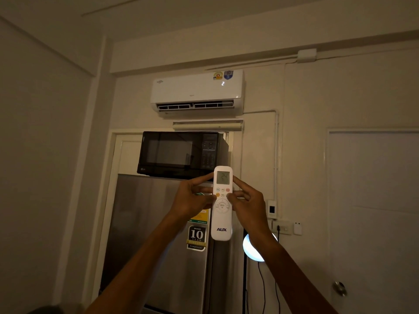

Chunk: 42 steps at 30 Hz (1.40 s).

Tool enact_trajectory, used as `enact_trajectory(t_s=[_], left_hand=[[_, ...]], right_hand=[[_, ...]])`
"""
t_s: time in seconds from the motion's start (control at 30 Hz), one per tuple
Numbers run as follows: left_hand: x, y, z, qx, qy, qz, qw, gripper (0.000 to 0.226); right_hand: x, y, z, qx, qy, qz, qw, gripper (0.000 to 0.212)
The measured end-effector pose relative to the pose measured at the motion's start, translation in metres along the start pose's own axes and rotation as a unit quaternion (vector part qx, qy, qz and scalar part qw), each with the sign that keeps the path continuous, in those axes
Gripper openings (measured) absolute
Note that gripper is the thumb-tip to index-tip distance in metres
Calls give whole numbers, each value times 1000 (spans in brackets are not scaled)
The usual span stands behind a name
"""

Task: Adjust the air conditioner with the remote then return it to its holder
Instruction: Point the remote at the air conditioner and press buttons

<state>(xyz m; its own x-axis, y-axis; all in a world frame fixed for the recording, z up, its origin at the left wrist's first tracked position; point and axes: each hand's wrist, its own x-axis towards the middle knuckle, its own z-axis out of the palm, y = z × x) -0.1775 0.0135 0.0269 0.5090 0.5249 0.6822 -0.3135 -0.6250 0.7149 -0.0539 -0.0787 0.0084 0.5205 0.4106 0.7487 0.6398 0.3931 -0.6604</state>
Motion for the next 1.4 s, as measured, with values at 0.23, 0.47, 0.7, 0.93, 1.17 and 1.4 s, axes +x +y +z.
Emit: enact_trajectory(t_s=[0.23, 0.47, 0.7, 0.93, 1.17, 1.4], left_hand=[[1, 1, -1, 2, -1, -6, 1000, 57], [0, -6, -3, 5, 3, -2, 1000, 58], [1, -7, -1, 16, 7, 2, 1000, 55], [1, -6, -1, 13, 12, 4, 1000, 57], [1, -5, -2, 7, 7, 6, 1000, 58], [2, 3, -4, 5, 7, 16, 1000, 57]], right_hand=[[0, 0, 1, -10, -1, -6, 1000, 50], [0, 4, 1, -2, -13, 3, 1000, 50], [1, 3, 1, -8, -16, 1, 1000, 50], [1, 0, 0, -15, -16, 1, 1000, 50], [0, -6, 1, -15, -12, 2, 1000, 49], [1, -13, -1, -12, -11, -2, 1000, 49]])
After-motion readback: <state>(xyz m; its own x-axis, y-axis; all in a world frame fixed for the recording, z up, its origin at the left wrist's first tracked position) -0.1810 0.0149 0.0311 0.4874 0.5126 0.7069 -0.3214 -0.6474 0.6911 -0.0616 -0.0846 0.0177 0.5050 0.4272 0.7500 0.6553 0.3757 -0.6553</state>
